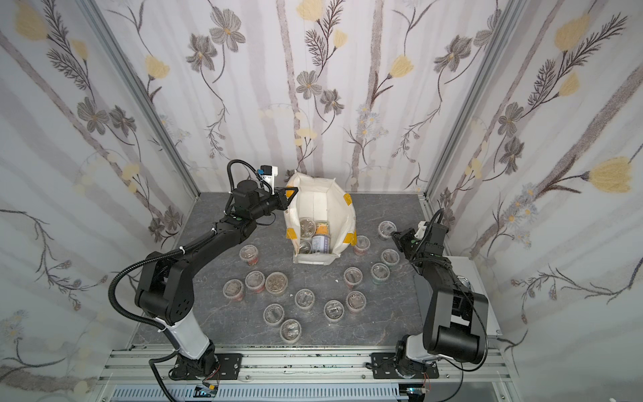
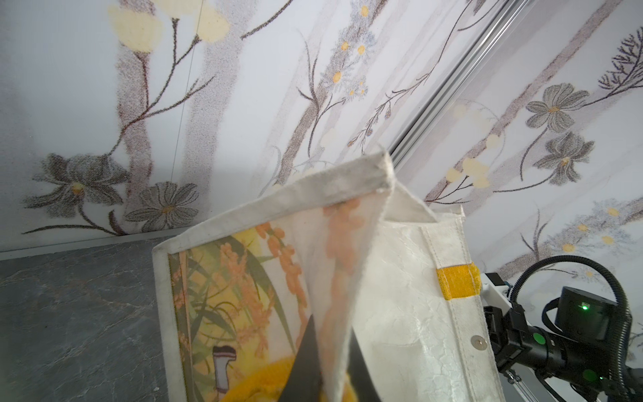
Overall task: Take out the seed jars from the canvas bag
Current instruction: Place the seed jar at the center of the board.
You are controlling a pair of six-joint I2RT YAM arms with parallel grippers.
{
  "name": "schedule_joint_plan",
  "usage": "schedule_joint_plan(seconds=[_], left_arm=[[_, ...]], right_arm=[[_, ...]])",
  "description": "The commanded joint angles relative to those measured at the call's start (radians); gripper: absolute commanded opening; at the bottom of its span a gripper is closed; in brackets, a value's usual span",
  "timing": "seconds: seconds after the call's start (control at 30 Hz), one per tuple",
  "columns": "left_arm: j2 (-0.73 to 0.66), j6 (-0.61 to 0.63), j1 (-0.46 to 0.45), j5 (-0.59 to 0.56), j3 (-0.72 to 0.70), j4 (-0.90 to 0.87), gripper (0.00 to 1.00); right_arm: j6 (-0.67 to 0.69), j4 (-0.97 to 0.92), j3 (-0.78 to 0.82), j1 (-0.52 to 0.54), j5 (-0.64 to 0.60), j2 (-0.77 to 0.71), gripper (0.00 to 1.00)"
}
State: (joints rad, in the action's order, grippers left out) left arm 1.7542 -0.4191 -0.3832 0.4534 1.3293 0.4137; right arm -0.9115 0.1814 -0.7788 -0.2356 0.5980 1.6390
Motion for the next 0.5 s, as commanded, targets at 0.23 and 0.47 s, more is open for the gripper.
schedule_joint_plan(seconds=[0.23,0.47], left_arm=[[-0.030,0.012,0.001,0.028,-0.006,0.051,0.00],[-0.034,0.008,0.001,0.033,0.004,0.043,0.00]], right_arm=[[0.018,0.138,-0.060,0.043,-0.059,0.188,0.11],[0.036,0.112,-0.097,0.048,-0.090,0.264,0.20]])
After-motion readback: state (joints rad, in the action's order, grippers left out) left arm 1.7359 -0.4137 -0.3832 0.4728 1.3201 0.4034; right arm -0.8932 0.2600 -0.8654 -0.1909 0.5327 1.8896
